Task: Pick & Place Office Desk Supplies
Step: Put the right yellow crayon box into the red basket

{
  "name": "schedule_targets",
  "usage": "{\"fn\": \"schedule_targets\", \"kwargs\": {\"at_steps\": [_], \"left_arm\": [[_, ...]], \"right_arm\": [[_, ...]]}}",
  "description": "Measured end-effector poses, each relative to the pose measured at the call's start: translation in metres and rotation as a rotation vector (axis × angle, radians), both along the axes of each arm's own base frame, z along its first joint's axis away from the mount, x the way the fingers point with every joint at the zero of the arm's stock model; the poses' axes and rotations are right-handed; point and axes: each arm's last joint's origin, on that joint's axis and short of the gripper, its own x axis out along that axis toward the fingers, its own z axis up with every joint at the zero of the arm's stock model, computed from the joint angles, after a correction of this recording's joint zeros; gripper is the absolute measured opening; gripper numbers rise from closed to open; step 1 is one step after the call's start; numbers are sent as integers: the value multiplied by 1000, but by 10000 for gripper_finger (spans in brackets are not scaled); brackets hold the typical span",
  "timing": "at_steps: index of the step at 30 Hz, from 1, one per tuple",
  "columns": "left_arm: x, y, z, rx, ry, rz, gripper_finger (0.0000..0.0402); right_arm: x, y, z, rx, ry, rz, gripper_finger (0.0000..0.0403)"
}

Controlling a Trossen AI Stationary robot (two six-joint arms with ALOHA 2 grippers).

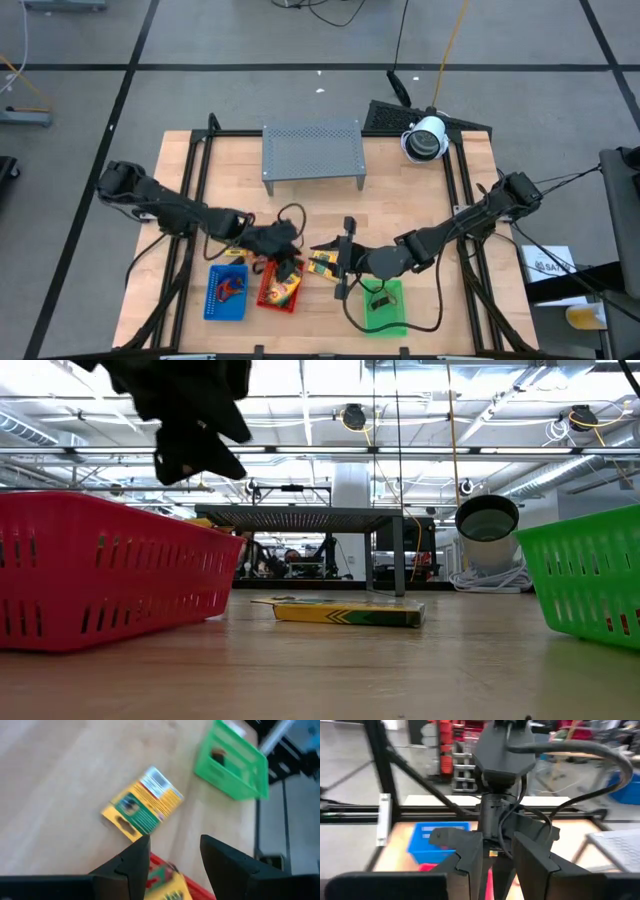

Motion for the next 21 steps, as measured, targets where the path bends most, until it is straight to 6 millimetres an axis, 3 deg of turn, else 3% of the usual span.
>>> {"fn": "schedule_targets", "kwargs": {"at_steps": [13, 21], "left_arm": [[11, 50, -4, -213, 80, 143, 182], [32, 64, -31, -357, 193, 179, 182]], "right_arm": [[-61, 26, 30, -330, 50, -241, 102], [-101, 29, 17, -405, 66, -385, 102]]}}
